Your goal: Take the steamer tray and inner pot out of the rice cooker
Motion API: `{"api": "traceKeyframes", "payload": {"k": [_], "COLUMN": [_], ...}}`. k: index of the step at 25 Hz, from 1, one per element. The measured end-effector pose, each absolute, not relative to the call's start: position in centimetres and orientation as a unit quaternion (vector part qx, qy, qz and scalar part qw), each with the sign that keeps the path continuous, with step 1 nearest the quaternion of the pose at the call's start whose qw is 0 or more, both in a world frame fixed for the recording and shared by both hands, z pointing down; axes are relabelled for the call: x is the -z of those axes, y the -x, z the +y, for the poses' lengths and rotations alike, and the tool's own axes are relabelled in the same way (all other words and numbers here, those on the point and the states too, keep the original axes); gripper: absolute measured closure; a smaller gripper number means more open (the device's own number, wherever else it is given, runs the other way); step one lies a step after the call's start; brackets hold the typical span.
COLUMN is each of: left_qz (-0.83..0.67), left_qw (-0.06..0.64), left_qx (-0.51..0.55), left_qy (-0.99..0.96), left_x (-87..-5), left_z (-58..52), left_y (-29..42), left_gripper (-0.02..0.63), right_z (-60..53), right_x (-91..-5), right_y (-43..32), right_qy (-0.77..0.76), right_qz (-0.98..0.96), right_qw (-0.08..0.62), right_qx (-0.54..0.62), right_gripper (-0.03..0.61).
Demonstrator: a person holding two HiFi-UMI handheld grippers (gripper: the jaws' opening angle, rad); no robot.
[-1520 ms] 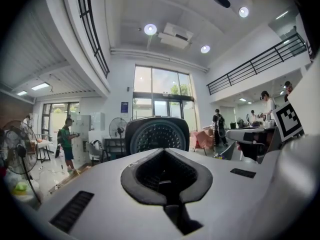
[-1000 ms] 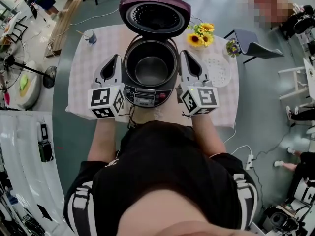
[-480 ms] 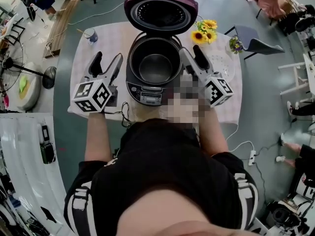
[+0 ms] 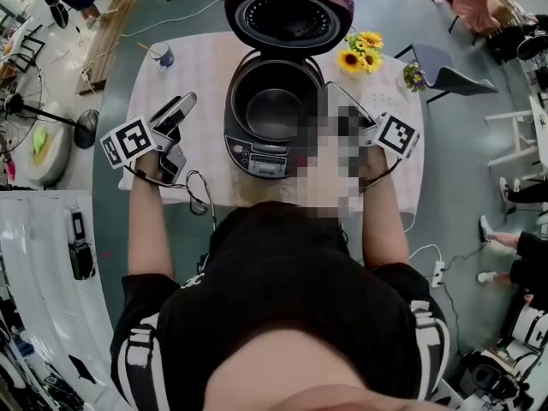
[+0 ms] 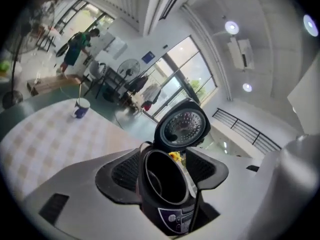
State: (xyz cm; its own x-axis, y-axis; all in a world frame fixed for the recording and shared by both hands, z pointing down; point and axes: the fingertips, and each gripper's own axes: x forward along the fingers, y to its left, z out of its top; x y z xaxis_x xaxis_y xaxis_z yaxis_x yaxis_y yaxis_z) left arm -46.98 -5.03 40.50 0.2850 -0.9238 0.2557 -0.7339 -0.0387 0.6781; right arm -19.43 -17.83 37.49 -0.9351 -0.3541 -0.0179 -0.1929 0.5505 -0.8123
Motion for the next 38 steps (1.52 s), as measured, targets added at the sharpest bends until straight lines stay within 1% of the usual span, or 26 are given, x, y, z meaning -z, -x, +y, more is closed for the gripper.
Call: {"api": "traceKeyframes", "payload": {"k": [6,10,20,31,38], "left_qz": [-0.498,-0.444,-0.35,-0.306,-0.269], "left_qw": [0.486,0.542,0.605,0.645,0.675], "left_qx": [0.184,0.204,0.21,0.178,0.189], "left_qy": [-0.695,-0.684,-0.683,-0.678,-0.661], "left_x": [-43.3,-44.2,-46.2,-49.2,-50.2], "left_z": [-4.9,-4.7,-6.0,-8.8,-9.5], "left_y": [45.9,44.7,42.4,40.9,40.3], "left_gripper": [0.334,0.333,0.333,0.333,0.334], "right_z": [-16.6,-16.6,-16.8,-17.1,-17.0], "right_x": [-41.6,-43.5,-47.0,-50.3,-50.3], "right_y": [19.9,19.3,18.0,18.5,18.5], "right_qy": [0.098,0.09,0.1,0.102,0.102], "right_qz": [0.837,0.803,0.777,0.768,0.763], "right_qw": [0.022,0.018,0.003,-0.028,-0.025], "right_qx": [0.538,0.589,0.622,0.632,0.638], "right_gripper": [0.262,0.262,0.264,0.265,0.269]}}
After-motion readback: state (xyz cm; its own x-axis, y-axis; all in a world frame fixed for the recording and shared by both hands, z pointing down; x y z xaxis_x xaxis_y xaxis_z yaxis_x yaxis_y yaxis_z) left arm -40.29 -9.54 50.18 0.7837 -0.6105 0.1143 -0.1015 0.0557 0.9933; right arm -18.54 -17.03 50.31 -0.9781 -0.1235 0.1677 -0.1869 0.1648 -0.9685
